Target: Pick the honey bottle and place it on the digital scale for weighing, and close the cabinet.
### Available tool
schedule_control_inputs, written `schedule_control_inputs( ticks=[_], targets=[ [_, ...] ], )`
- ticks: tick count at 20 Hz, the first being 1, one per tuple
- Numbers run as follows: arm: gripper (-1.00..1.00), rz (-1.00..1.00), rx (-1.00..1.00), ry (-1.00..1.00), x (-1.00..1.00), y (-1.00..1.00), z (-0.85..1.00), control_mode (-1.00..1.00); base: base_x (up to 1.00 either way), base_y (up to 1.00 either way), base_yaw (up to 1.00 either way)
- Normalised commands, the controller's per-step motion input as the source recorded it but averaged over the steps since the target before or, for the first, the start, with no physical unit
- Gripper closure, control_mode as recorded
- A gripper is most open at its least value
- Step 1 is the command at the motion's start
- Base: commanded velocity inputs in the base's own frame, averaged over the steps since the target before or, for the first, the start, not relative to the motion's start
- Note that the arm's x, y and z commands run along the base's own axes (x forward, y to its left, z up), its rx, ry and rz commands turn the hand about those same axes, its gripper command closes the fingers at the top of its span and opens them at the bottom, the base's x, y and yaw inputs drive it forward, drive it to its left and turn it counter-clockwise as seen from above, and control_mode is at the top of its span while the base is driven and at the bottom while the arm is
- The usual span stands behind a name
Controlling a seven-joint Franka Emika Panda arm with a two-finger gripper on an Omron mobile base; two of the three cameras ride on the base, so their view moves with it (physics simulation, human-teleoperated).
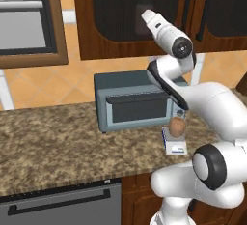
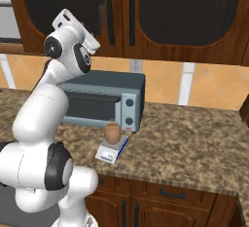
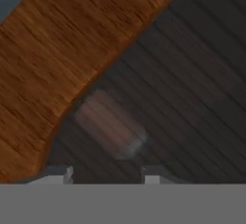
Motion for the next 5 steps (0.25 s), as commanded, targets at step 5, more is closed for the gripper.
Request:
schedule_control_inputs(
  ticks=[5],
  targets=[
    [-1.00, 0.11, 0.00, 0.00, 1.00, -0.27, -0.91, -1.00, 0.00, 0.00, 0.00]
  ],
)
